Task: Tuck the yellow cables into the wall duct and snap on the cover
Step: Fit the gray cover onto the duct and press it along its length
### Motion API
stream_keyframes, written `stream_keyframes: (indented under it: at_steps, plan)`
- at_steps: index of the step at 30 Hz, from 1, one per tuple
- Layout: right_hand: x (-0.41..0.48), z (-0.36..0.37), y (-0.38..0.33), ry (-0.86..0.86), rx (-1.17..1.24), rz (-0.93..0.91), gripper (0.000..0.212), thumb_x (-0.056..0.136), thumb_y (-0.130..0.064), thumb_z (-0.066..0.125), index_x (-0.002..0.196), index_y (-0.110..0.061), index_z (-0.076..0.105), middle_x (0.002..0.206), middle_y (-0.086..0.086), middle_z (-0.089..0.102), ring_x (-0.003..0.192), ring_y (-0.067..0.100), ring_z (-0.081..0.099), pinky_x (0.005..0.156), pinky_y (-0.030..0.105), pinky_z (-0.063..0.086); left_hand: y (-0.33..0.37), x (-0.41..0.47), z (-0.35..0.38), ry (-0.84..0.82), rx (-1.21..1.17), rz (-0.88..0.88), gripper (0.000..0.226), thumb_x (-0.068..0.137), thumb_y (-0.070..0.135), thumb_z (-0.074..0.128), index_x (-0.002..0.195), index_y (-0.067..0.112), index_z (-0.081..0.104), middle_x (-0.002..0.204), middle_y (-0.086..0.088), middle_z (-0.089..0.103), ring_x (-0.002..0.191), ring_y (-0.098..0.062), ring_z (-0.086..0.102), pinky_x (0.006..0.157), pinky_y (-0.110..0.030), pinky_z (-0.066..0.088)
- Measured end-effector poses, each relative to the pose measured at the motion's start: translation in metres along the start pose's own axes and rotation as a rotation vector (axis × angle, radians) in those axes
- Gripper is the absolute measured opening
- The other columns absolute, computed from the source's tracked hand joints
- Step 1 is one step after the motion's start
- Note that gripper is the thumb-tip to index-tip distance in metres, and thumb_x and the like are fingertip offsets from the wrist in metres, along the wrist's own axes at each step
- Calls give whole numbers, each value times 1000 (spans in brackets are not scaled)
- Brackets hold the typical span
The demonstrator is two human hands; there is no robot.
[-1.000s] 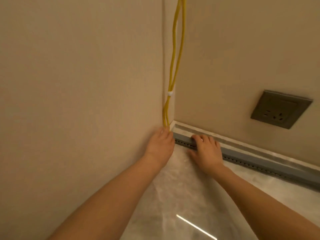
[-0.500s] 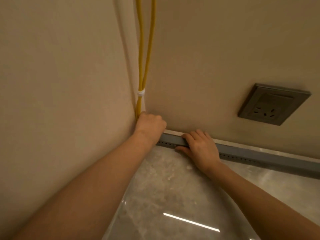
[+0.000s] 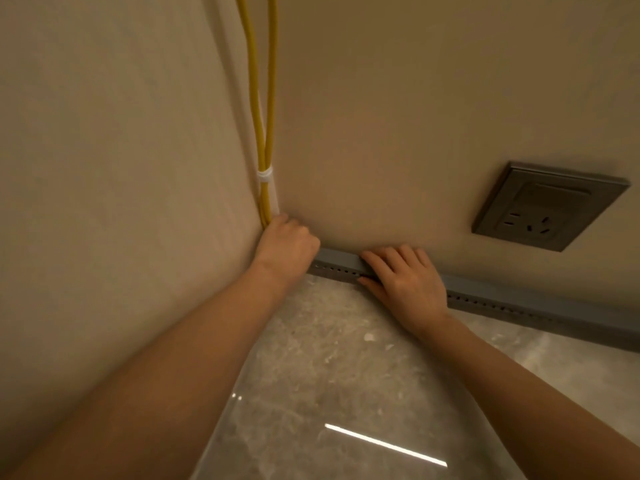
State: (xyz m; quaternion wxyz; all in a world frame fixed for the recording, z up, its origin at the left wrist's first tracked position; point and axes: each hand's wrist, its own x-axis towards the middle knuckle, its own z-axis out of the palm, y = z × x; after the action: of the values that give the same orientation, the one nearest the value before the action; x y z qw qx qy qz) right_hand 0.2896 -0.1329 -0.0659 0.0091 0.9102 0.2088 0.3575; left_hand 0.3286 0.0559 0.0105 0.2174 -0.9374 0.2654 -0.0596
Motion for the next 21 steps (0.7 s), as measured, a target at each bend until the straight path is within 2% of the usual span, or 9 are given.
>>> stream_keyframes:
  at_steps: [2,5,10,16,21]
  plan:
    - [0,3,1,18,-24,-57,34,81,-36,70,107,-14,67,93,6,67,75,28,59,67,36,42,0,1,3,-5,18,-1,22,88,6,46,96,11,65,103,-8,67,104,-27,54,93,-35,33]
    - [1,8,3,55,-44,-84,27,82,-24,71,107,-14,68,88,6,67,73,27,58,67,34,35,-1,2,8,-28,54,-2,23,89,7,44,100,10,64,106,-9,65,108,-27,49,95,-36,30]
    - [2,11,7,95,-24,-110,22,84,-23,70,102,-10,69,83,5,68,68,25,59,66,33,35,-2,4,10,-38,113,11,26,90,7,41,106,7,63,111,-12,60,113,-30,42,95,-39,31]
    - [2,12,9,105,27,-127,24,82,-23,72,101,-8,69,86,6,70,70,25,60,69,32,35,-5,4,14,-48,134,46,26,90,5,41,105,6,62,110,-13,59,112,-31,42,95,-42,31]
    - [1,13,7,108,56,-106,23,81,-16,73,101,-5,69,85,8,68,71,27,58,71,33,36,-6,2,17,0,29,30,24,87,5,45,100,7,65,106,-10,57,112,-29,41,95,-38,31]
